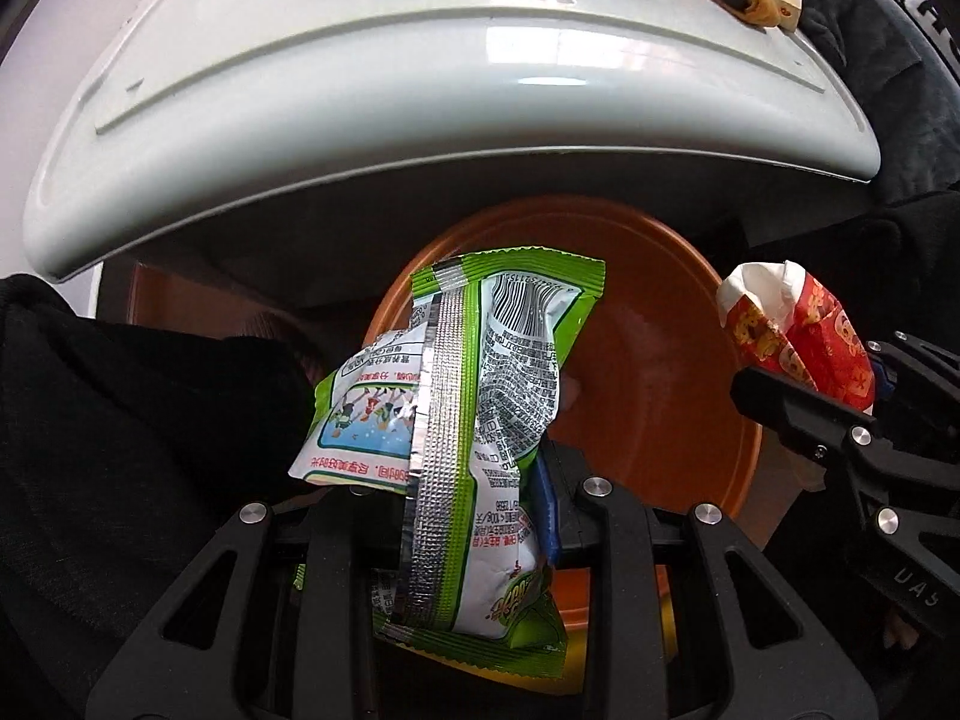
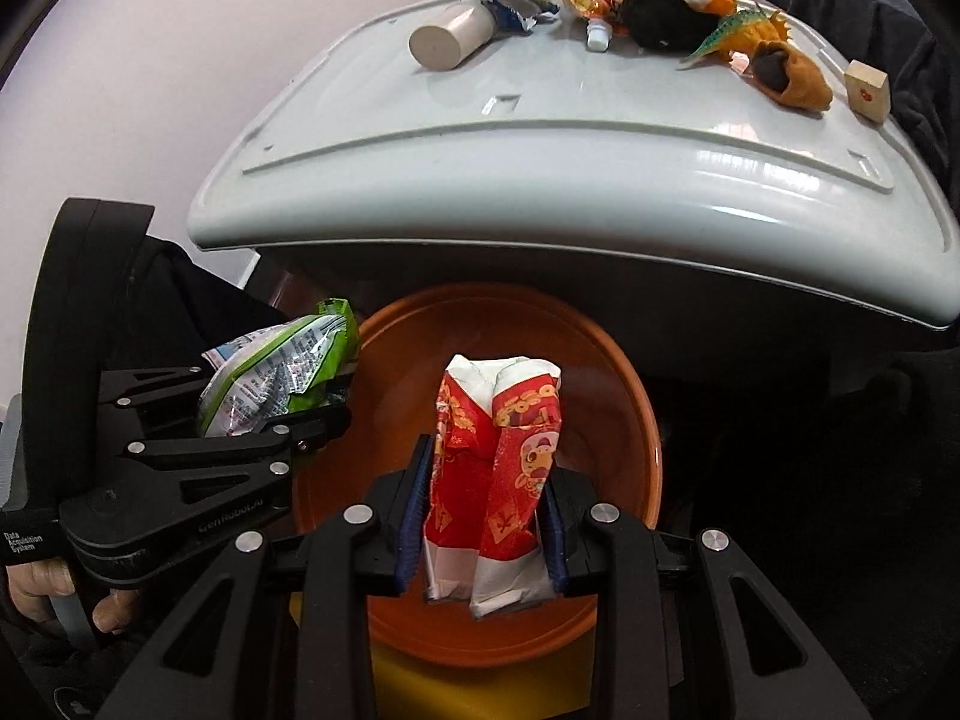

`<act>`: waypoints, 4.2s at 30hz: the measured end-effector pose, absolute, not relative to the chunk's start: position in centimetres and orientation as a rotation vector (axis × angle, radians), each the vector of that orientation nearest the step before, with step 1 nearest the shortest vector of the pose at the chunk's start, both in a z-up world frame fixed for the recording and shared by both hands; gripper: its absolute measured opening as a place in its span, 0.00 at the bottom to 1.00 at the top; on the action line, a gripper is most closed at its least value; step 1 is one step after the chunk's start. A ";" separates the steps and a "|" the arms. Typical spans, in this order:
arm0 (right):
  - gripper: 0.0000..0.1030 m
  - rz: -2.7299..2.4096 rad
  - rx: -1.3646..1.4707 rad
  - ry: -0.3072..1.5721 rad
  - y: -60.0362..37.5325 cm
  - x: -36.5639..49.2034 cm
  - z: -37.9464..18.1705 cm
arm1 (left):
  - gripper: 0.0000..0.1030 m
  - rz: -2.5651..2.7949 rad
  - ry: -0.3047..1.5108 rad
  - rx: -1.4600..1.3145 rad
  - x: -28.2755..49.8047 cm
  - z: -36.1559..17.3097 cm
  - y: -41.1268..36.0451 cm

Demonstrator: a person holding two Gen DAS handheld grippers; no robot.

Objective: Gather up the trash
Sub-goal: 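Carry wrapper and chip bag over the orange bin and open both tools, then reach the left tool to the beige cup and close on it, then lift the beige cup with the left tool while the right tool grasps the orange plush, then lower cup and orange plush over the orange bin and open both tools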

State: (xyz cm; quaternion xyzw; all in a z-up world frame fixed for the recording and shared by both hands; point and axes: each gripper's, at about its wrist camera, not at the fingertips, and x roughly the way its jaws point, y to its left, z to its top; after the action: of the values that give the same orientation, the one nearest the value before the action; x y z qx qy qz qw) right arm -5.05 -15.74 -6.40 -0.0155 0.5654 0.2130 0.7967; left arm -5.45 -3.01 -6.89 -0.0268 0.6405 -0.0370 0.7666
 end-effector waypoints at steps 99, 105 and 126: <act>0.26 0.079 -0.038 1.032 -25.4 17.0 -3.1 | 0.45 -0.105 1.005 -0.138 0.6 0.0 -1.2; 0.26 0.179 -0.015 0.962 -23.4 11.9 -1.6 | 0.45 -0.084 1.001 -0.135 -0.8 0.6 -0.9; 0.28 0.468 -0.060 0.941 -14.9 -6.6 -1.3 | 0.45 -0.040 1.147 -0.078 -6.7 -1.1 -1.1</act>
State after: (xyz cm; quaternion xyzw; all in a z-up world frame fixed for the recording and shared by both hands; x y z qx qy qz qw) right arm -6.64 -14.91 -1.33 -0.0286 0.4489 0.2232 0.8648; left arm -6.67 -1.12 -1.09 -0.0371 0.5423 -0.0191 0.8391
